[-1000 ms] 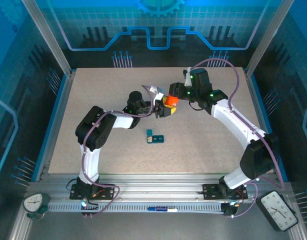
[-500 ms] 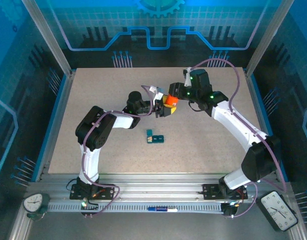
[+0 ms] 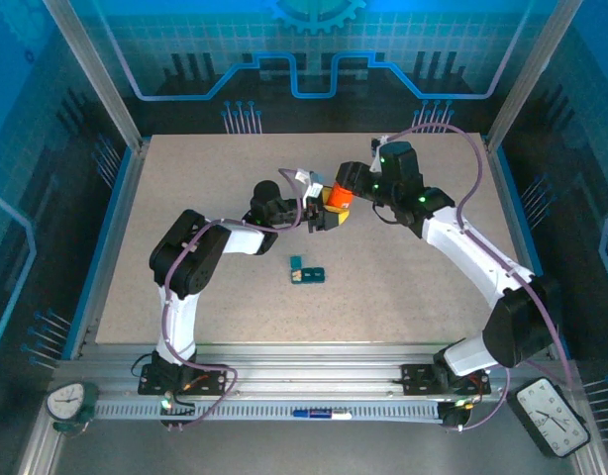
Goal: Sort the pills into containers
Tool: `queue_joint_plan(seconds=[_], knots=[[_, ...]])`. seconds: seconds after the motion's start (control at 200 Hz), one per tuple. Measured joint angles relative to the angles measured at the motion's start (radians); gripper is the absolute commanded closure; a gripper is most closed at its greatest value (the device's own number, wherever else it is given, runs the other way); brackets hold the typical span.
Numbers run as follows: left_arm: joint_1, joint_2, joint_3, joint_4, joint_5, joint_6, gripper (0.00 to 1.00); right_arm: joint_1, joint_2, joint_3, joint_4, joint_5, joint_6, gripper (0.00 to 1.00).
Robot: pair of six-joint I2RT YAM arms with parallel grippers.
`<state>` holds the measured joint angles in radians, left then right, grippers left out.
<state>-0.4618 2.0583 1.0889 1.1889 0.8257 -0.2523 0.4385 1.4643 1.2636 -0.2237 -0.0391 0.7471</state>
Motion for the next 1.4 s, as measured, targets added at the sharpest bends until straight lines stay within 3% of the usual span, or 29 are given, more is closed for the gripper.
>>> queue_joint_plan(seconds=[0.54,1.401], knots=[[0.001,0.0,0.0,-0.007,-0.017,0.002,1.0,0.003,0.09,0.147,-0.154,-0.067,-0.303,0.63],[-0.008,0.0,0.0,-0.071,0.013,0.043,1.0,0.039,0.089,0.148,-0.212,0.021,-0.386,0.64]])
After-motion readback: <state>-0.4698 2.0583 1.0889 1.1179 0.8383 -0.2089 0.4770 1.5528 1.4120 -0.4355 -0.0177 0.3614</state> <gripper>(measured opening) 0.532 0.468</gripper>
